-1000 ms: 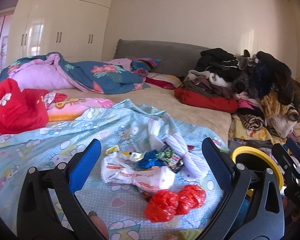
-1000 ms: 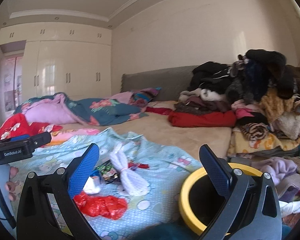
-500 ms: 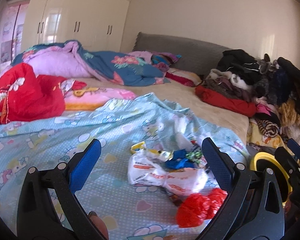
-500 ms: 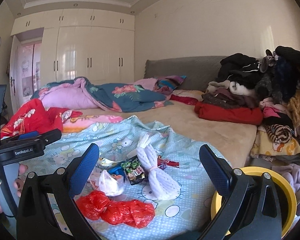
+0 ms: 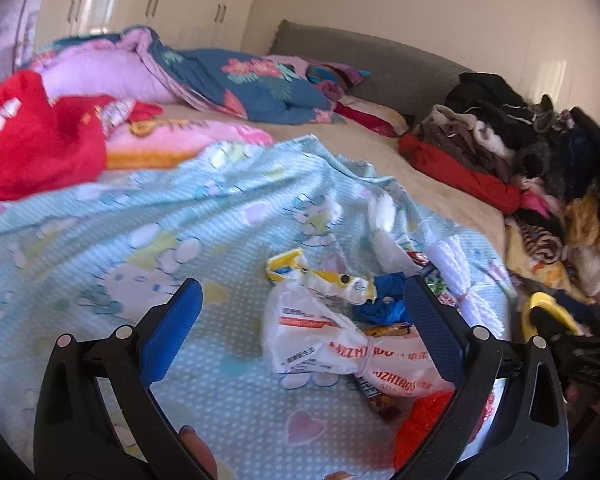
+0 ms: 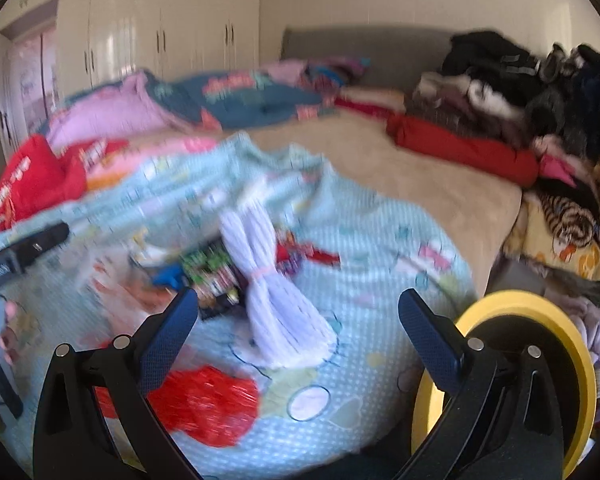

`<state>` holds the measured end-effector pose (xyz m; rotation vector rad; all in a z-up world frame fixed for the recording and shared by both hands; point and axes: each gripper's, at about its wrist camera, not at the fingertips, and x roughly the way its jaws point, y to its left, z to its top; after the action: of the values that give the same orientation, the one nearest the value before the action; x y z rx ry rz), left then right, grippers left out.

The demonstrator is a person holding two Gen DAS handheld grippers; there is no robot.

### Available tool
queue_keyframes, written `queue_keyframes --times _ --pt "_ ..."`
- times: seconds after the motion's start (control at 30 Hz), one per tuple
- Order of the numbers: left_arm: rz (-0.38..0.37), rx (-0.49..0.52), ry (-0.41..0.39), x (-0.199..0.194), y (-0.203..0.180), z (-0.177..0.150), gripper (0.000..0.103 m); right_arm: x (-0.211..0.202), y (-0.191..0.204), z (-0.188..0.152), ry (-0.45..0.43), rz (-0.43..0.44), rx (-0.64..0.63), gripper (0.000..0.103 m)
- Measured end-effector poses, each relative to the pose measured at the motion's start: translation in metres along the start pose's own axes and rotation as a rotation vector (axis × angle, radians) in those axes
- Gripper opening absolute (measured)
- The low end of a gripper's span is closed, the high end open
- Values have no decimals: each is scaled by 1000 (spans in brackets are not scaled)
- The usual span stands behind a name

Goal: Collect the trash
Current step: 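Grasp the white plastic bag with the left tool while the right tool grasps the white mesh bundle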

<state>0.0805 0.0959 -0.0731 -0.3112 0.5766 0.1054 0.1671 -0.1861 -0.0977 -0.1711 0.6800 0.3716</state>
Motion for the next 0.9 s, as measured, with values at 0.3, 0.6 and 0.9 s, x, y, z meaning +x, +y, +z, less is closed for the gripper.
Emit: queue_keyframes --times 0.3,0.6,0.9 --pt "-9 -68 134 43 15 -8 92 45 1 -7 118 14 -47 97" --pt "-42 -161 226 67 26 -21 89 73 10 -6 206 37 -73 96" --pt "-86 -177 239 67 23 -22 69 71 5 -9 206 107 -40 36"
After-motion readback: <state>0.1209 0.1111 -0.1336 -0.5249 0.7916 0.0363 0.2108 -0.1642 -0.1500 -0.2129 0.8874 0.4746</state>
